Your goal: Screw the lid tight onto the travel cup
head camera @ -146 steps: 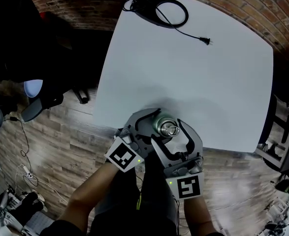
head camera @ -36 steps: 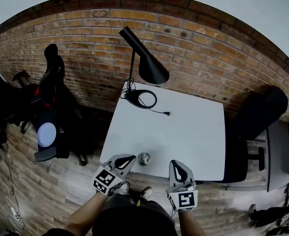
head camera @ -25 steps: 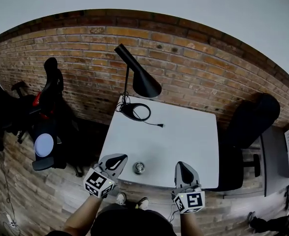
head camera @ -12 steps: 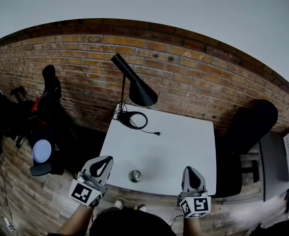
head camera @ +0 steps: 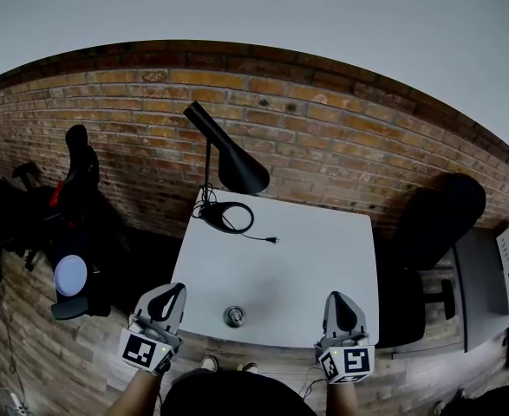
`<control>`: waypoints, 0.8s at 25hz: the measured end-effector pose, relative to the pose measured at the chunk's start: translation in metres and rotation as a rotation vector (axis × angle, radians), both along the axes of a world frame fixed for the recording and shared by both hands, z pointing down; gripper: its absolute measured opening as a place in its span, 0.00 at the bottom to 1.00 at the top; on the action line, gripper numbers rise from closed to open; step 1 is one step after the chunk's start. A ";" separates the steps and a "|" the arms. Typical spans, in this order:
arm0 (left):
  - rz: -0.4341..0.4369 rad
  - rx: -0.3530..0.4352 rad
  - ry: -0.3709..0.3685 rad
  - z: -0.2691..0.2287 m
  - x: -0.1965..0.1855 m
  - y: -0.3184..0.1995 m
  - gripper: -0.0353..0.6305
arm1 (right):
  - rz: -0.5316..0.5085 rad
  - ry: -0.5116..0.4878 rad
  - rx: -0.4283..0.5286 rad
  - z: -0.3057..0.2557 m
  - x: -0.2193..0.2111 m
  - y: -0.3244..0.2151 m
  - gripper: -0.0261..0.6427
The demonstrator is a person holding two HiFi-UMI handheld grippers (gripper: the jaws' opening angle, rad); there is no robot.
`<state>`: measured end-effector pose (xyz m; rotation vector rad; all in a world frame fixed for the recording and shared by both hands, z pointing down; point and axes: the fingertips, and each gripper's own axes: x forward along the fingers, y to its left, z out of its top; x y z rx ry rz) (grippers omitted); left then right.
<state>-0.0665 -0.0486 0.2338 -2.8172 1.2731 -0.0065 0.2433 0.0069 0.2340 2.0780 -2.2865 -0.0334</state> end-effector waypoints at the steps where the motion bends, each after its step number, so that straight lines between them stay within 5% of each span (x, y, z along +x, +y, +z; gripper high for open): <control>1: -0.001 0.000 0.003 0.000 0.000 -0.001 0.09 | -0.006 0.009 0.002 -0.001 -0.003 -0.001 0.06; 11: -0.022 0.048 0.040 0.006 -0.016 0.016 0.09 | -0.051 0.064 0.018 -0.003 -0.026 0.000 0.06; 20: -0.008 0.015 0.020 0.014 -0.004 0.029 0.09 | -0.038 0.038 0.018 0.001 -0.021 0.017 0.06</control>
